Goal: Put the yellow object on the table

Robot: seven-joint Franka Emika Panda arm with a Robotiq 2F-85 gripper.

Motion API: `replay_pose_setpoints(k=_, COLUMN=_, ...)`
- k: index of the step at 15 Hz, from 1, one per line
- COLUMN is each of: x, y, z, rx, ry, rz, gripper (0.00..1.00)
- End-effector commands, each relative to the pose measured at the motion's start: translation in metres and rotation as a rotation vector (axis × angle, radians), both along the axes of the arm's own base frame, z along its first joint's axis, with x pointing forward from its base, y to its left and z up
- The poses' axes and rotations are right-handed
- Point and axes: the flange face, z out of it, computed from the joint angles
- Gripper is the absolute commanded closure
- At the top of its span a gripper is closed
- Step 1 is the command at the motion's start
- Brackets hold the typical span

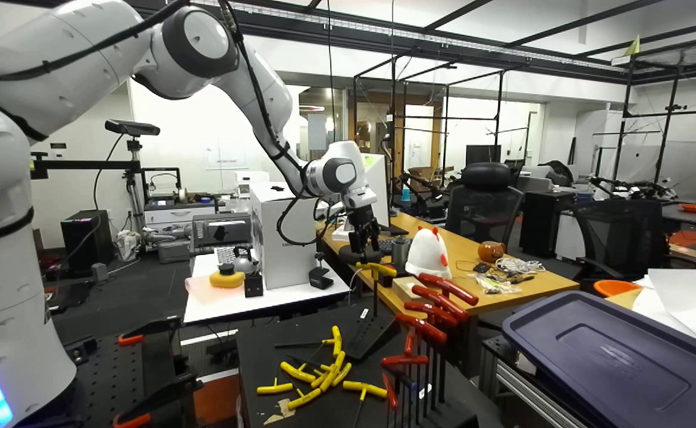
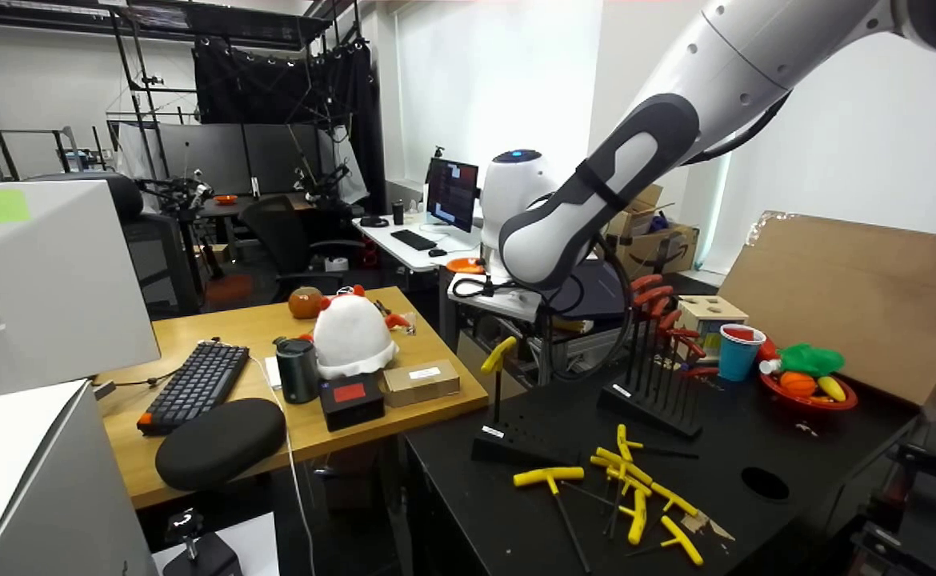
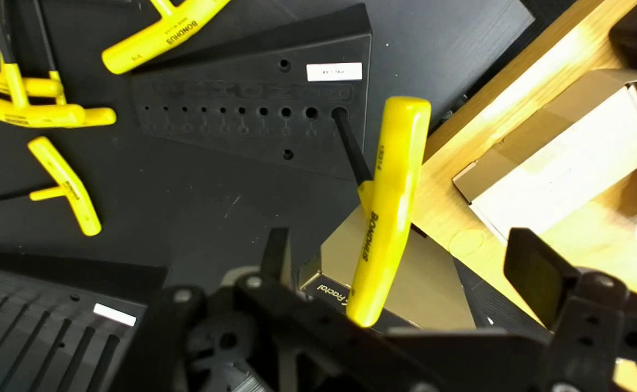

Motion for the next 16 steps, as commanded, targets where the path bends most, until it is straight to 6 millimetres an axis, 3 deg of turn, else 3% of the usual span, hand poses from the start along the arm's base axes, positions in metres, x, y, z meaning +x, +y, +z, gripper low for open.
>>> replay_pose_setpoints(k=1, x=0.019, y=-0.004, z=-0.011, rx=0.039, ry=0.029, rz=-0.037, gripper=0.0)
replay_pose_setpoints(k=6, x=0.028, y=-0.004, z=-0.026, rx=0.053, ry=0.058, rz=-0.053, gripper=0.0)
replay_pose_setpoints(k=7, x=0.03, y=-0.004, z=-0.026, rx=0.057, ry=0.066, rz=-0.052, gripper=0.25)
replay_pose_setpoints(k=8, x=0.031, y=-0.003, z=-0.028, rx=0.056, ry=0.07, rz=-0.054, gripper=0.26)
replay_pose_setpoints(k=16, x=0.034, y=-0.005, z=-0.029, rx=0.027, ry=0.085, rz=-0.066, gripper=0.88)
